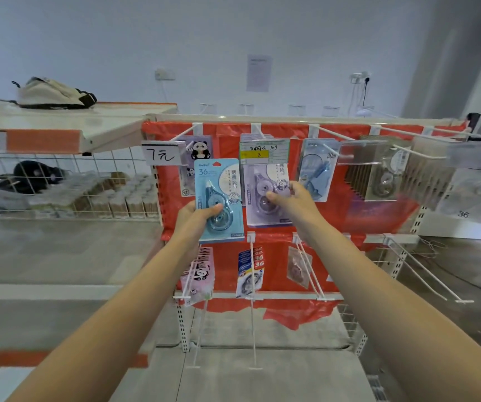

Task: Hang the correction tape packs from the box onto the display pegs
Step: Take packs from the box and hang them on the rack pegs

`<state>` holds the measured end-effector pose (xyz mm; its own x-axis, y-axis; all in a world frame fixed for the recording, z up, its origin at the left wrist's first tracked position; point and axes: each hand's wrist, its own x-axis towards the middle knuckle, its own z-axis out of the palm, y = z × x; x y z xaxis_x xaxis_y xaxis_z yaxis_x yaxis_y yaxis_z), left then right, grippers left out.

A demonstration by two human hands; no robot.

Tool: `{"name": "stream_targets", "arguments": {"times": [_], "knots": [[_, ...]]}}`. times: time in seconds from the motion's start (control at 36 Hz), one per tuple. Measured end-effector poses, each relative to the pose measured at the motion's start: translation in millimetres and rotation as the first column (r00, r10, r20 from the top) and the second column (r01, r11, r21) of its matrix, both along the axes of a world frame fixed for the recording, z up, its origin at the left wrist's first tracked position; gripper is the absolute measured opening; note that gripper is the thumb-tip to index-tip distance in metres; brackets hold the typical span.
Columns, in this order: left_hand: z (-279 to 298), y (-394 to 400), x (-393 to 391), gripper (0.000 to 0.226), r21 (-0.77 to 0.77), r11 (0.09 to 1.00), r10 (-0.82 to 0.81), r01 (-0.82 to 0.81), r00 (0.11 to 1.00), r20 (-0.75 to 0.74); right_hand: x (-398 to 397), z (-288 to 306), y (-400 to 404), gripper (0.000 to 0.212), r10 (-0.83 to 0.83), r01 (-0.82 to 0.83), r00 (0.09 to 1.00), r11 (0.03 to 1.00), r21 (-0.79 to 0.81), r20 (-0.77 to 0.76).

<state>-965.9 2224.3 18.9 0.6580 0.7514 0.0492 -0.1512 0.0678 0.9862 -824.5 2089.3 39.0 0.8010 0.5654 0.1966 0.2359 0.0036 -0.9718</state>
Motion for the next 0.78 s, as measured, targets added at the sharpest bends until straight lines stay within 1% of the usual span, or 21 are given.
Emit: {"name": "stream_targets", "arguments": {"times": [0.06, 0.14, 0.19, 0.25, 0.33, 0.42, 0.53, 0.61, 0.78], "knots": [[-1, 3, -2, 0.017, 0.011, 1.0, 0.007, -0.007, 1.0, -0.011, 3, 1, 8, 0.029, -0.03, 0.031, 0.999, 0.999, -0.041, 0.023], [-4, 7, -5, 0.025, 0.018, 1.0, 0.014, -0.013, 0.999, -0.03, 7, 1, 17, 0.031, -0.1, 0.112, 0.99, 0.986, -0.125, 0.1], [-3, 11, -6, 0.024, 0.025, 1.0, 0.013, -0.012, 0.999, -0.047, 11, 1, 25, 0.041, -0.128, 0.157, 0.979, 0.971, -0.182, 0.158], [-2, 14, -7, 0.023, 0.038, 0.999, 0.005, -0.002, 0.998, -0.064, 13, 0, 35, 0.053, -0.137, 0.176, 0.975, 0.957, -0.229, 0.177], [0, 20, -7, 0.026, 0.06, 0.998, -0.01, 0.016, 0.996, -0.085, 14, 0, 50, 0.053, -0.15, 0.18, 0.979, 0.952, -0.247, 0.136], [0, 29, -9, 0.021, 0.072, 0.996, -0.035, 0.043, 0.994, -0.101, 14, -3, 64, 0.051, -0.167, 0.197, 0.977, 0.945, -0.261, 0.134], [-5, 44, -11, 0.016, 0.102, 0.991, -0.069, 0.083, 0.989, -0.134, 14, -7, 83, 0.058, -0.211, 0.235, 0.971, 0.929, -0.286, 0.113], [-11, 54, -13, 0.013, 0.123, 0.987, -0.086, 0.103, 0.988, -0.131, 15, -11, 93, 0.059, -0.241, 0.256, 0.967, 0.927, -0.274, 0.085], [-23, 76, -15, 0.014, 0.114, 0.98, -0.146, 0.161, 0.98, -0.135, 15, -24, 96, 0.054, -0.275, 0.32, 0.942, 0.91, -0.264, 0.194]]}}
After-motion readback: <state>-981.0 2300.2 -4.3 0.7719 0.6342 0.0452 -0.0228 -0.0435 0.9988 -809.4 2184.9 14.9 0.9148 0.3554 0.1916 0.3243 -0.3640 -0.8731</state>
